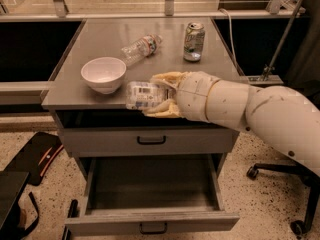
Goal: Pick blue plastic bottle from middle drawer and place on counter
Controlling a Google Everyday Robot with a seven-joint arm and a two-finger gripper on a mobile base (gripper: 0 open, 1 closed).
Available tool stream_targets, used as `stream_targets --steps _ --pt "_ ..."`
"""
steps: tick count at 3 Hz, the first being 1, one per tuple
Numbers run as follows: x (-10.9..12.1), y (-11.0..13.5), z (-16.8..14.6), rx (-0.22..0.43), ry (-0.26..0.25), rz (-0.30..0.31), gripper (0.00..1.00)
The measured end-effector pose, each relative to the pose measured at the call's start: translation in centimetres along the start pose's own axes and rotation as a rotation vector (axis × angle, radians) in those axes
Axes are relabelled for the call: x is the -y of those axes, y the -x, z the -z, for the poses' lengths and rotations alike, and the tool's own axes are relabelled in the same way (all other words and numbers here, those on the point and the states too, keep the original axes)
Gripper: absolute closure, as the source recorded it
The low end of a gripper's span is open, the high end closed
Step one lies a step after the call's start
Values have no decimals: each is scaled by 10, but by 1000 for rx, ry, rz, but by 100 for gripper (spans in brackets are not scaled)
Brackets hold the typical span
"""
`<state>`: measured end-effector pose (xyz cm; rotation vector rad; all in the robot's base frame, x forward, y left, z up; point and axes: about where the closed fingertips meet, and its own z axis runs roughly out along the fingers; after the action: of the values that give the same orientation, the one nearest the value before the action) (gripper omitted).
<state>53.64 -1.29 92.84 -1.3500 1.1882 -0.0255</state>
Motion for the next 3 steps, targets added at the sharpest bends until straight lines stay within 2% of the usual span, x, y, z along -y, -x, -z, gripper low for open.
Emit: stream_targets --steps 1,2,3 --pt "26 -8 -10 -3 -5 1 100" --pt "79 -29 -33 -22 -10 25 100" --pt "116 -50 -54 -42 33 37 100"
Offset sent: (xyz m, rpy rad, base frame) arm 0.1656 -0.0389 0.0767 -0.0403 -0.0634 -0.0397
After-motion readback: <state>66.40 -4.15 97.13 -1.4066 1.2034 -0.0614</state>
